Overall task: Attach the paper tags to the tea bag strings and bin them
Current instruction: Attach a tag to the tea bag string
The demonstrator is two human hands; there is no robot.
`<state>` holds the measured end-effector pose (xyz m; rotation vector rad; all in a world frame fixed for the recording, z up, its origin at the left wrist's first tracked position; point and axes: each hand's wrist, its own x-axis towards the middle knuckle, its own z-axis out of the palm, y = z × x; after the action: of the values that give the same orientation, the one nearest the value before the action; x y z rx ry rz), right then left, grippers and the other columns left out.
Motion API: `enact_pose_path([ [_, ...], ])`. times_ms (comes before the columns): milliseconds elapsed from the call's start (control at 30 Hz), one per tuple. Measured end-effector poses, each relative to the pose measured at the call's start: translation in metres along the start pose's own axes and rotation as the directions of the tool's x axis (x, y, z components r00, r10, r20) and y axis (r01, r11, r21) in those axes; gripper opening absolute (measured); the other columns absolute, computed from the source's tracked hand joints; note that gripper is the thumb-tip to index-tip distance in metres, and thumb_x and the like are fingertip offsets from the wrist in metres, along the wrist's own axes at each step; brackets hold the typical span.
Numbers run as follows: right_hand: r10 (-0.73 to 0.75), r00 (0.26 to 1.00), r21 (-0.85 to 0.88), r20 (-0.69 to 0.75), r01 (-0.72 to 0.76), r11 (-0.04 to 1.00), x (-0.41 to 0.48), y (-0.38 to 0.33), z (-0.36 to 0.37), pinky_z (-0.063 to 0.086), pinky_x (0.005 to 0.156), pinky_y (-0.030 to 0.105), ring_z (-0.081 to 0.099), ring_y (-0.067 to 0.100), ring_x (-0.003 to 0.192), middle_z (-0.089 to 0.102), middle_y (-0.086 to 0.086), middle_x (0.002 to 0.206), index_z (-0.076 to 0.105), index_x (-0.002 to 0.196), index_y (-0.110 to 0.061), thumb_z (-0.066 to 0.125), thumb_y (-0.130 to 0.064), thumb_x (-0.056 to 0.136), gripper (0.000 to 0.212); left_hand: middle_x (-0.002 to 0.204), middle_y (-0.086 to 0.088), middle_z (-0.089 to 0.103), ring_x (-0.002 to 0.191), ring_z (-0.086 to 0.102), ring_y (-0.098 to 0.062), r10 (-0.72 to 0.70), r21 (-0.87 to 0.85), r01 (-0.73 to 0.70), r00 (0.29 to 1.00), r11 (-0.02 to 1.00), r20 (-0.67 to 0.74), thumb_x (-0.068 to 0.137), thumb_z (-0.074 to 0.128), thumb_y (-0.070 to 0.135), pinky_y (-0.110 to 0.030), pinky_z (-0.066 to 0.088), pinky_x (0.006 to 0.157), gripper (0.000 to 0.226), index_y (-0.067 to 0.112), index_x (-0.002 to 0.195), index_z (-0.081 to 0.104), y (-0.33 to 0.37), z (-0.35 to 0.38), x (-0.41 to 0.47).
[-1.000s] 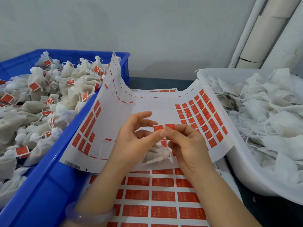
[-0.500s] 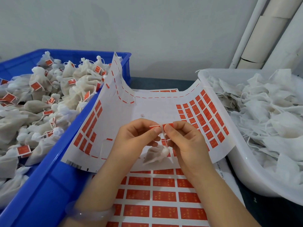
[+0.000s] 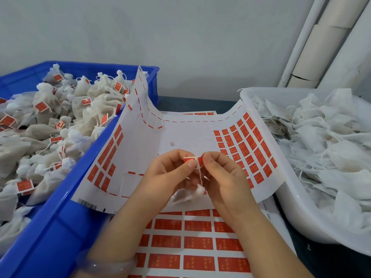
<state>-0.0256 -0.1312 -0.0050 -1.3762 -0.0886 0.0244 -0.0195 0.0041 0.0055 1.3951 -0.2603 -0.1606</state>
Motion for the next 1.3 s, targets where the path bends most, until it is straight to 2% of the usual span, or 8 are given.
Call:
enact_pose_path([
  [133, 0.021, 1.0, -0.002, 0.005, -0.021, 1.0, 0.0005, 0.0005, -0.0002, 0.053, 0.081, 0.033, 0.067, 0.018, 0.084, 0.07, -0.002, 0.084, 0.071, 0.083, -0.026, 0.062, -0.058, 0.054, 0.044, 0.072, -0.002, 0.069, 0.064, 0.066, -0.018, 0.02, 0.059, -0.019, 1.0, 0.998, -0.015, 0.066, 0.062, 0.037, -0.023, 0.054, 0.061, 0.014, 0.03, 0.075, 0.07, -0.0007, 0.0006, -0.0002],
  [267, 0.03, 0.999, 0.015, 0.011, -0.03, 0.999, 0.0004, 0.0009, -0.0011, 0.053, 0.08, 0.032, 0.067, 0.018, 0.085, 0.07, -0.001, 0.085, 0.072, 0.082, -0.026, 0.063, -0.057, 0.054, 0.043, 0.073, -0.003, 0.07, 0.066, 0.067, -0.019, 0.028, 0.09, -0.025, 0.999, 0.996, -0.023, 0.067, 0.061, 0.037, -0.023, 0.054, 0.062, 0.016, 0.029, 0.077, 0.07, -0.0016, 0.0009, -0.0006],
  [500, 0.055, 0.998, 0.093, 0.031, -0.057, 0.994, 0.0009, -0.0003, -0.0021, 0.052, 0.078, 0.031, 0.067, 0.018, 0.084, 0.07, 0.001, 0.083, 0.072, 0.079, -0.023, 0.062, -0.045, 0.062, 0.029, 0.067, 0.0, 0.069, 0.057, 0.065, -0.012, 0.08, 0.119, -0.073, 0.995, 0.99, -0.054, 0.067, 0.063, 0.032, -0.018, 0.052, 0.056, 0.014, 0.03, 0.075, 0.073, -0.0006, 0.0024, -0.0009],
  [567, 0.056, 0.998, 0.094, 0.031, -0.058, 0.994, 0.001, -0.0003, -0.0021, 0.052, 0.078, 0.031, 0.066, 0.02, 0.085, 0.07, 0.003, 0.084, 0.072, 0.081, -0.022, 0.062, -0.045, 0.061, 0.032, 0.066, 0.001, 0.07, 0.055, 0.065, -0.011, 0.099, 0.127, -0.089, 0.992, 0.988, -0.078, 0.065, 0.063, 0.031, -0.018, 0.052, 0.055, 0.014, 0.031, 0.074, 0.074, -0.0004, 0.0031, -0.0005],
  [800, 0.054, 0.998, 0.11, 0.042, -0.059, 0.992, 0.0018, 0.0005, -0.0024, 0.054, 0.085, 0.042, 0.065, 0.025, 0.089, 0.07, 0.005, 0.086, 0.074, 0.079, -0.025, 0.062, -0.045, 0.06, 0.03, 0.064, -0.001, 0.071, 0.051, 0.065, -0.014, 0.13, 0.145, -0.107, 0.98, 0.984, -0.153, 0.061, 0.068, 0.025, -0.018, 0.053, 0.053, 0.019, 0.028, 0.079, 0.071, 0.0001, 0.0045, 0.0002],
  [933, 0.065, 0.998, 0.107, 0.013, -0.066, 0.992, 0.0025, 0.0002, -0.0022, 0.05, 0.088, 0.05, 0.059, 0.027, 0.085, 0.066, 0.007, 0.082, 0.074, 0.077, -0.024, 0.062, -0.043, 0.063, 0.027, 0.069, -0.003, 0.072, 0.054, 0.066, -0.016, 0.134, 0.144, -0.111, 0.977, 0.983, -0.166, 0.067, 0.063, 0.025, -0.02, 0.054, 0.055, 0.019, 0.02, 0.084, 0.07, -0.0003, 0.0027, 0.0011],
  [1133, 0.067, 0.998, 0.092, -0.005, -0.067, 0.993, 0.0025, 0.0005, -0.0014, 0.052, 0.089, 0.048, 0.061, 0.029, 0.087, 0.068, 0.006, 0.083, 0.074, 0.077, -0.027, 0.059, -0.043, 0.065, 0.025, 0.07, 0.0, 0.071, 0.06, 0.068, -0.016, 0.115, 0.143, -0.09, 0.977, 0.986, -0.177, 0.069, 0.06, 0.026, -0.021, 0.055, 0.056, 0.019, 0.022, 0.083, 0.072, -0.001, 0.0021, 0.0012],
  [1300, 0.059, 0.998, 0.106, 0.02, -0.061, 0.992, 0.0023, 0.0012, -0.0012, 0.054, 0.086, 0.041, 0.065, 0.026, 0.092, 0.07, 0.005, 0.09, 0.073, 0.081, -0.026, 0.059, -0.042, 0.066, 0.026, 0.065, 0.001, 0.071, 0.056, 0.066, -0.012, 0.118, 0.157, -0.091, 0.978, 0.983, -0.174, 0.067, 0.062, 0.025, -0.018, 0.053, 0.055, 0.018, 0.026, 0.081, 0.073, -0.0003, 0.0028, 0.0005],
])
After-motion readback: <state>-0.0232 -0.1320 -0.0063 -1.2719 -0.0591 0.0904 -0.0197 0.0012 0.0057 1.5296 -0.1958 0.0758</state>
